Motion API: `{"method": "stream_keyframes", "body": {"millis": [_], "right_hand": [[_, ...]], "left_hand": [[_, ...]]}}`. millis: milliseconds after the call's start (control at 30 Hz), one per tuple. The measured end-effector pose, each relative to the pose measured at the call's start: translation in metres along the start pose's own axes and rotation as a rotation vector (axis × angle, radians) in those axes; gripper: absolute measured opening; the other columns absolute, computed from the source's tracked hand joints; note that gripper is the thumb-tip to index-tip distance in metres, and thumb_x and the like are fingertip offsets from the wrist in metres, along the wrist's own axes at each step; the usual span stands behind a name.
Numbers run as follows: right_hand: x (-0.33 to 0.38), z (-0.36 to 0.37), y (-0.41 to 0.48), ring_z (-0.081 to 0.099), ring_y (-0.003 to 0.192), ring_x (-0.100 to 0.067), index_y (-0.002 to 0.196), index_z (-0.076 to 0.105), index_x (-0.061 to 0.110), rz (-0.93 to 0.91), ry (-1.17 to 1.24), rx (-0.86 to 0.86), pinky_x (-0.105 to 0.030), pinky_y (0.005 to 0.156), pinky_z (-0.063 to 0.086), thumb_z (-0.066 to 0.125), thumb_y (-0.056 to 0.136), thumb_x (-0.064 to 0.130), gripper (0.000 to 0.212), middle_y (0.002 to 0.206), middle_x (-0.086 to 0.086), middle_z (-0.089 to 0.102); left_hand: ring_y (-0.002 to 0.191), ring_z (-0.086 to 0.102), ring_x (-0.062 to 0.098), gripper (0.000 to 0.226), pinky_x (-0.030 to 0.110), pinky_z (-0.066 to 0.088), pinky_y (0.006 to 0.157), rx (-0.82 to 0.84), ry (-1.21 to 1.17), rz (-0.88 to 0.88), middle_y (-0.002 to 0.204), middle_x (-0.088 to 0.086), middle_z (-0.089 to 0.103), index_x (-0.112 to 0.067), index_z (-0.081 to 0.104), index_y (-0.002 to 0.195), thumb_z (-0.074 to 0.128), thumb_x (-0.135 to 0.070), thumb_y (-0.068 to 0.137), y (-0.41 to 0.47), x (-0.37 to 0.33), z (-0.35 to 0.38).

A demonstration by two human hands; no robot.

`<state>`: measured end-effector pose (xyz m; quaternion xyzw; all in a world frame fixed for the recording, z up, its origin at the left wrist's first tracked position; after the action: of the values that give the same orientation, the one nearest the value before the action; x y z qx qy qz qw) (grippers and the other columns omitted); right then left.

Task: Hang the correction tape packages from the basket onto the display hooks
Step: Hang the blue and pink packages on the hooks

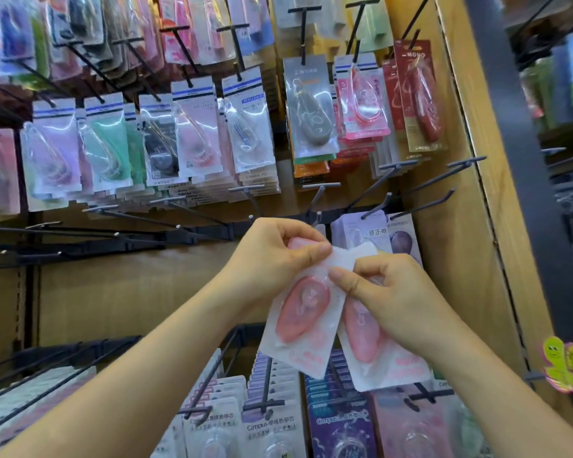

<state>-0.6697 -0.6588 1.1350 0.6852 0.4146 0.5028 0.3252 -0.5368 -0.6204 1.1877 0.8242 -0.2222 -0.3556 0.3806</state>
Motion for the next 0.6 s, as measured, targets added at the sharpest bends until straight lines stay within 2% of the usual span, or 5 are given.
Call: {"method": "stream_keyframes", "body": {"millis": [67, 233, 333, 467, 600], "right_hand": [[-0.002, 0.001, 0.000, 0.052, 0.062, -0.010, 0.065, 0.067, 0.007, 0.019, 0.068, 0.016, -0.035, 0.064, 0.044, 0.061, 0.088, 0.048, 0.047, 0.061, -0.005, 0.058], [-0.012, 0.008, -0.003, 0.068, 0.082, -0.001, 0.086, 0.079, 0.017, 0.130, 0.197, 0.046, -0.011, 0.068, 0.048, 0.064, 0.094, 0.028, 0.020, 0.086, 0.006, 0.075], [-0.023, 0.009, -0.003, 0.070, 0.086, -0.003, 0.088, 0.079, 0.018, 0.208, 0.204, 0.032, -0.020, 0.076, 0.053, 0.065, 0.094, 0.026, 0.018, 0.090, 0.006, 0.075], [-0.031, 0.008, -0.005, 0.070, 0.087, -0.006, 0.085, 0.079, 0.019, 0.282, 0.187, 0.025, -0.029, 0.084, 0.056, 0.065, 0.094, 0.027, 0.018, 0.087, 0.008, 0.076], [-0.038, 0.007, -0.006, 0.071, 0.083, -0.015, 0.079, 0.077, 0.016, 0.342, 0.171, 0.039, -0.029, 0.078, 0.055, 0.066, 0.094, 0.027, 0.022, 0.083, 0.001, 0.075]], "left_hand": [[0.075, 0.063, 0.005, 0.009, 0.027, 0.053, 0.070, -0.107, -0.035, 0.027, 0.078, -0.008, 0.070, -0.024, 0.074, 0.080, 0.072, -0.021, 0.088, 0.009, -0.004, -0.005], [0.093, 0.064, 0.013, 0.003, 0.031, 0.057, 0.080, -0.305, -0.105, -0.004, 0.091, -0.007, 0.068, -0.026, 0.072, 0.089, 0.069, -0.025, 0.091, 0.024, -0.001, -0.012], [0.094, 0.065, 0.012, 0.004, 0.032, 0.058, 0.082, -0.355, -0.093, -0.033, 0.091, -0.009, 0.069, -0.027, 0.072, 0.088, 0.070, -0.025, 0.091, 0.028, 0.007, -0.014], [0.088, 0.064, 0.008, 0.004, 0.017, 0.052, 0.066, -0.307, -0.078, -0.078, 0.091, -0.010, 0.068, -0.029, 0.070, 0.086, 0.070, -0.027, 0.090, 0.034, 0.010, -0.010], [0.087, 0.067, 0.011, 0.005, 0.026, 0.058, 0.072, -0.270, -0.072, -0.097, 0.090, -0.007, 0.070, -0.028, 0.072, 0.082, 0.074, -0.029, 0.087, 0.037, 0.006, -0.008]]}}
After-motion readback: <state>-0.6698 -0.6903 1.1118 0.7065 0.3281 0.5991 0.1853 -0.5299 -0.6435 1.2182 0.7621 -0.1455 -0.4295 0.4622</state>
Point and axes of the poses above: each hand's wrist, its own y-axis towards the middle knuckle, its own z-axis out of the palm, x = y × z, the point moved 9 cm from there along y, towards the middle knuckle
